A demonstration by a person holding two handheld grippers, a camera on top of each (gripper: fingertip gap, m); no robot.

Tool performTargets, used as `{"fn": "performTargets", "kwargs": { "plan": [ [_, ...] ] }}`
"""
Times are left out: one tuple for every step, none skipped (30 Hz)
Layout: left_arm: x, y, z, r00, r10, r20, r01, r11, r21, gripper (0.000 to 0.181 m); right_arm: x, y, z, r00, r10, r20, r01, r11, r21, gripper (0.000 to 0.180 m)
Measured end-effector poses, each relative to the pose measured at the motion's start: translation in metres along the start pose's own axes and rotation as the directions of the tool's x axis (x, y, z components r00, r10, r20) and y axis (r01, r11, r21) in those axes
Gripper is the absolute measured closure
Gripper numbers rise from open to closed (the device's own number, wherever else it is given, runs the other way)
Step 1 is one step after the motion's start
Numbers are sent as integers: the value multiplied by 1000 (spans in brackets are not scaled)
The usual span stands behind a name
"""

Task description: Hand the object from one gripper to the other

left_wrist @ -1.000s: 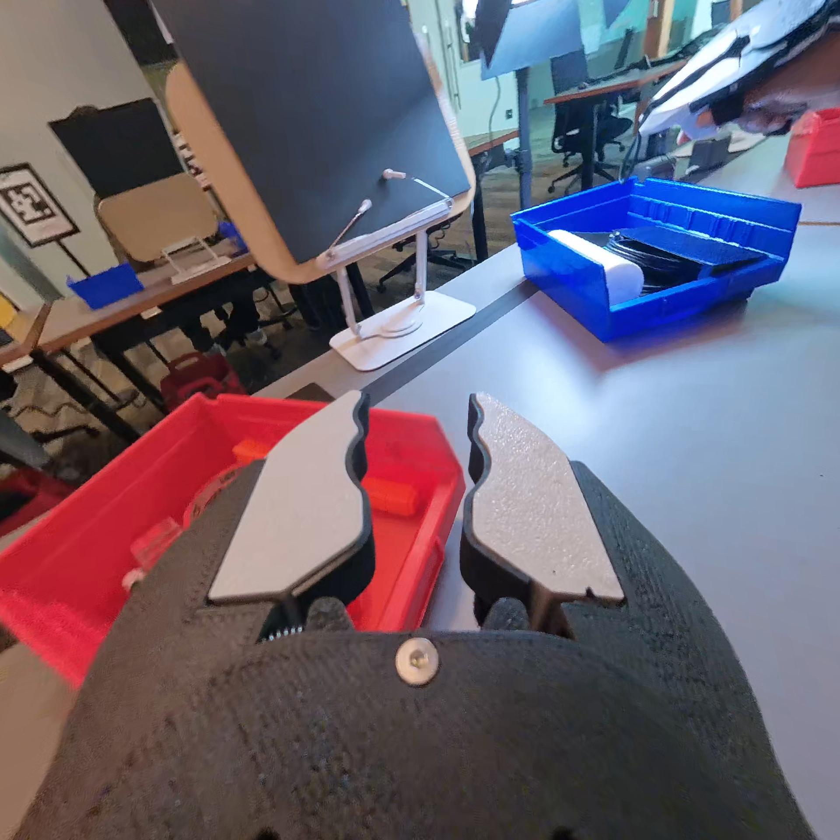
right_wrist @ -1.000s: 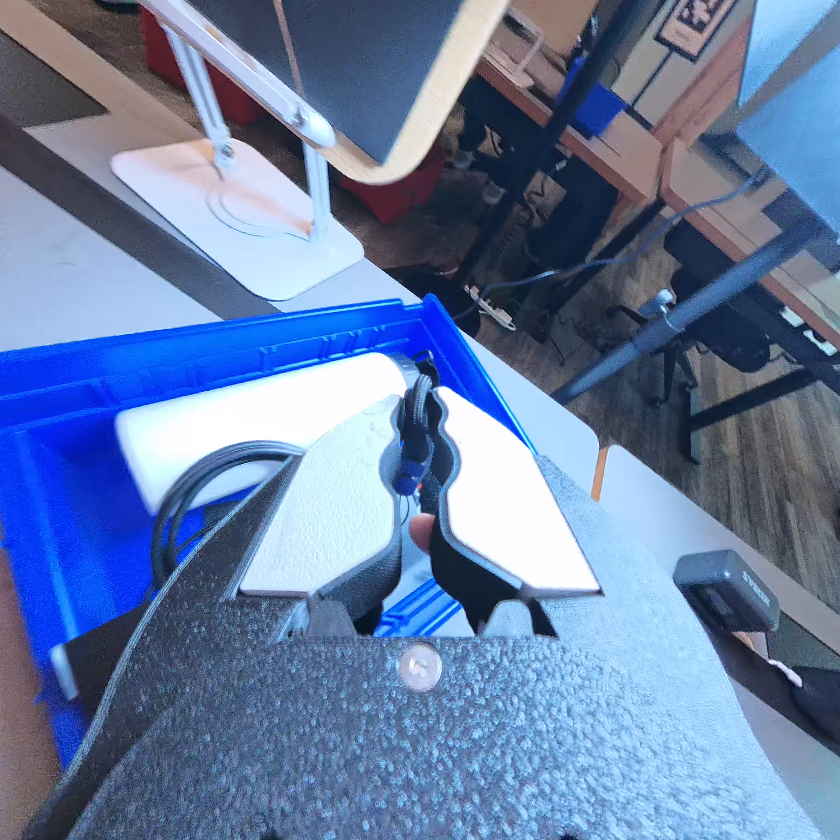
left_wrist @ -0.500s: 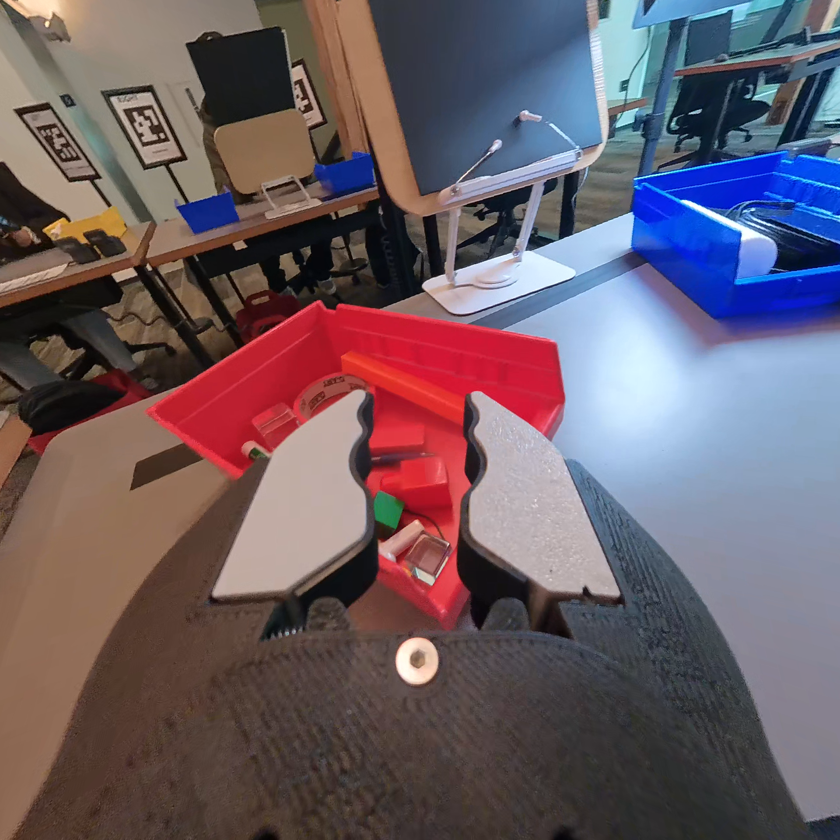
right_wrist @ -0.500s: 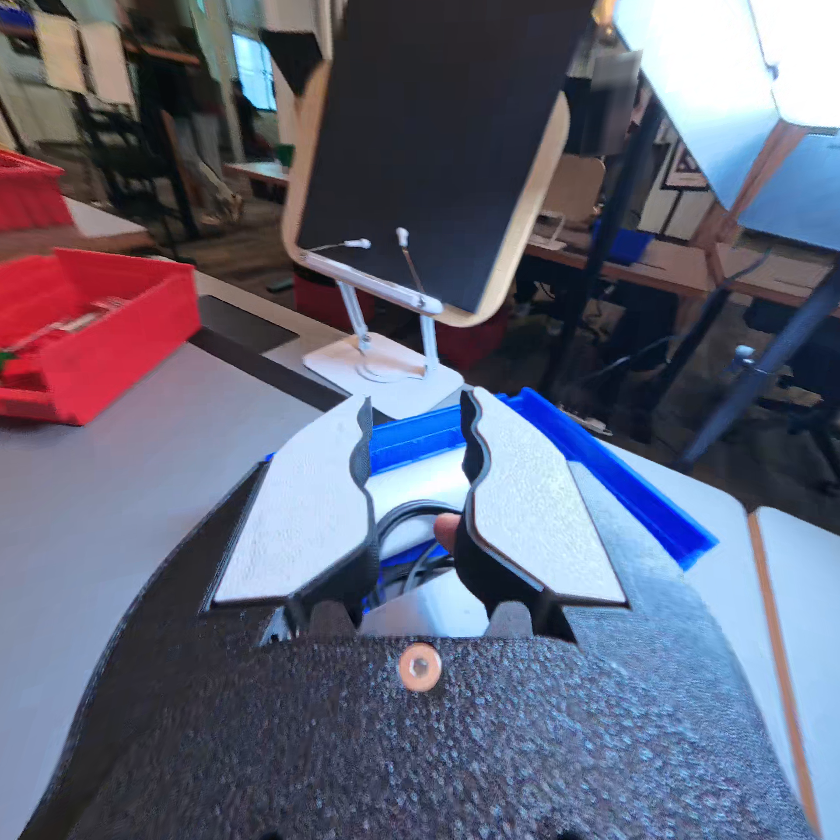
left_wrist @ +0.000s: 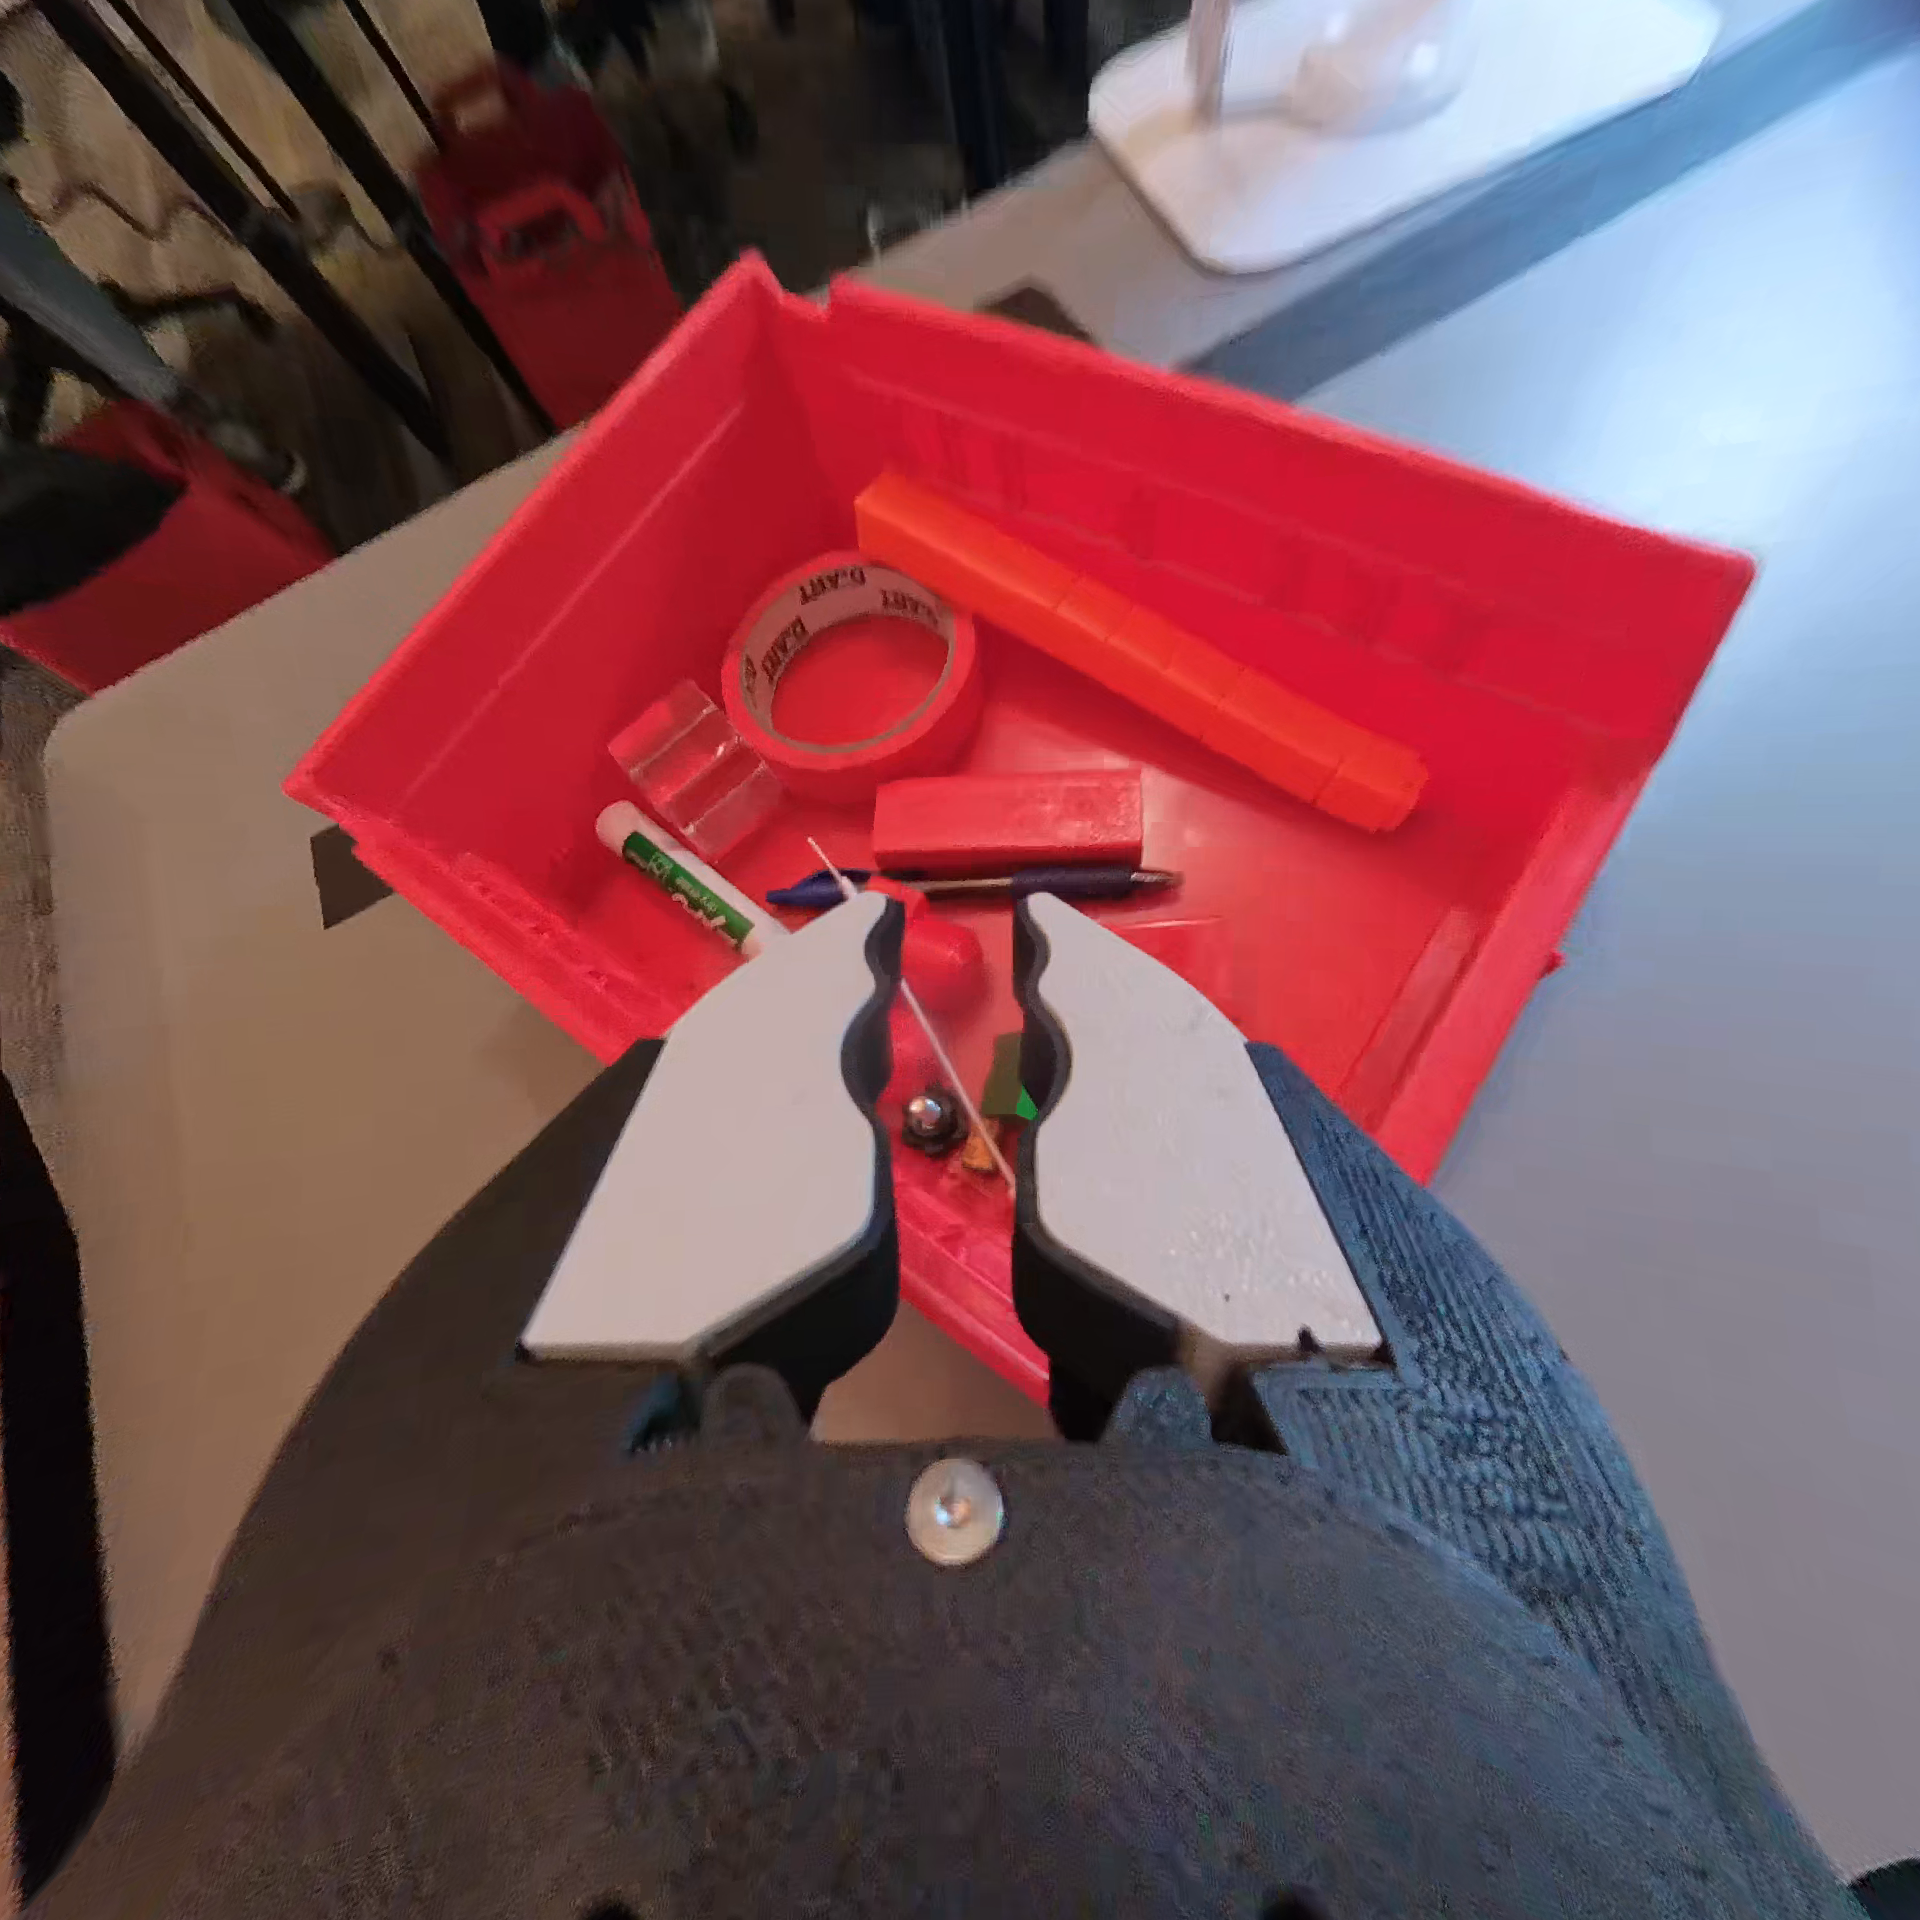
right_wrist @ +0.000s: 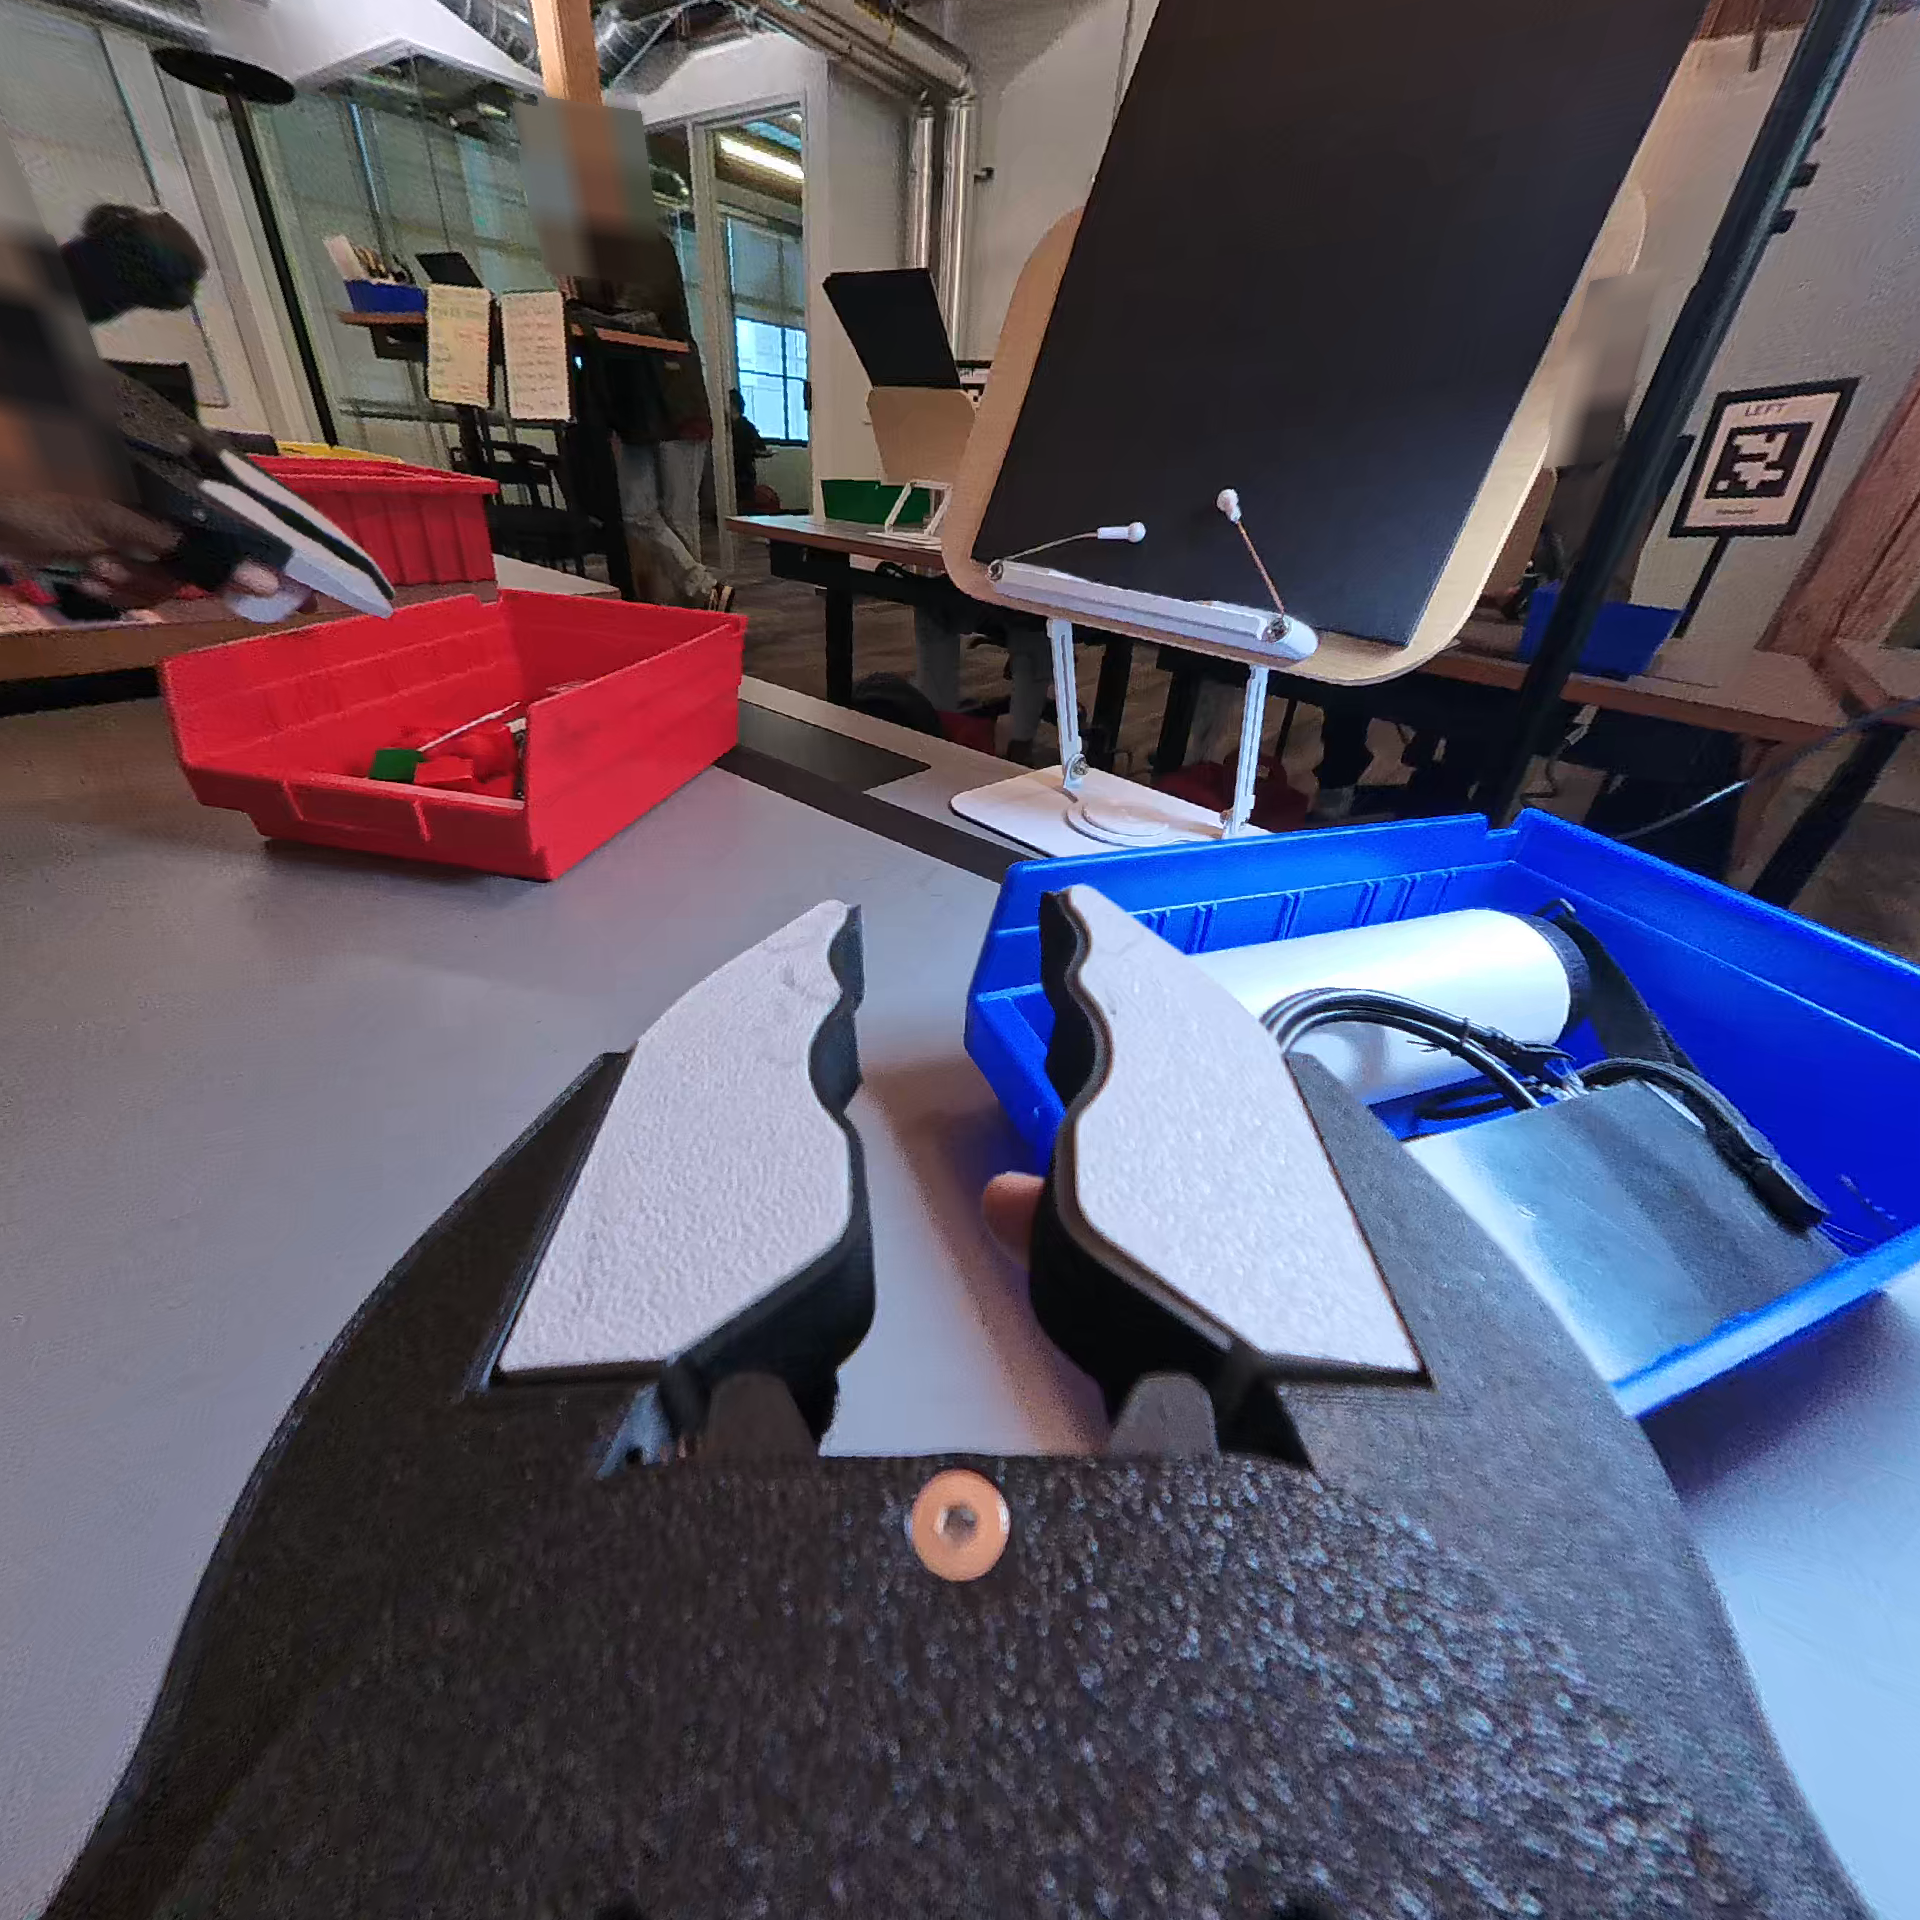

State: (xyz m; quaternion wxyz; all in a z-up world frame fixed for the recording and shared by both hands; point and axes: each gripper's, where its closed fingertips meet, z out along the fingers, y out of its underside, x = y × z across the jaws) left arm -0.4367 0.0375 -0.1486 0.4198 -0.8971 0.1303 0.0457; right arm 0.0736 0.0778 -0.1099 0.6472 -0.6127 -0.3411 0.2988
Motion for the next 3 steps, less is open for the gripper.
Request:
{"fn": "performTargets", "kwargs": {
  "plan": [
    [-4,2,9,1000,17,6,-16,998,-63,162,1,2,0,1000,-6,-6,6,1000,0,148],
    [-7,4,18,1000,27,-1,-27,992,-125,162,2,4,1,1000,-5,-6,5,1000,-4,148],
    [-9,7,27,999,23,-23,-27,982,-188,162,2,7,1,1000,5,-1,-5,1000,-5,149]
  ]
}}
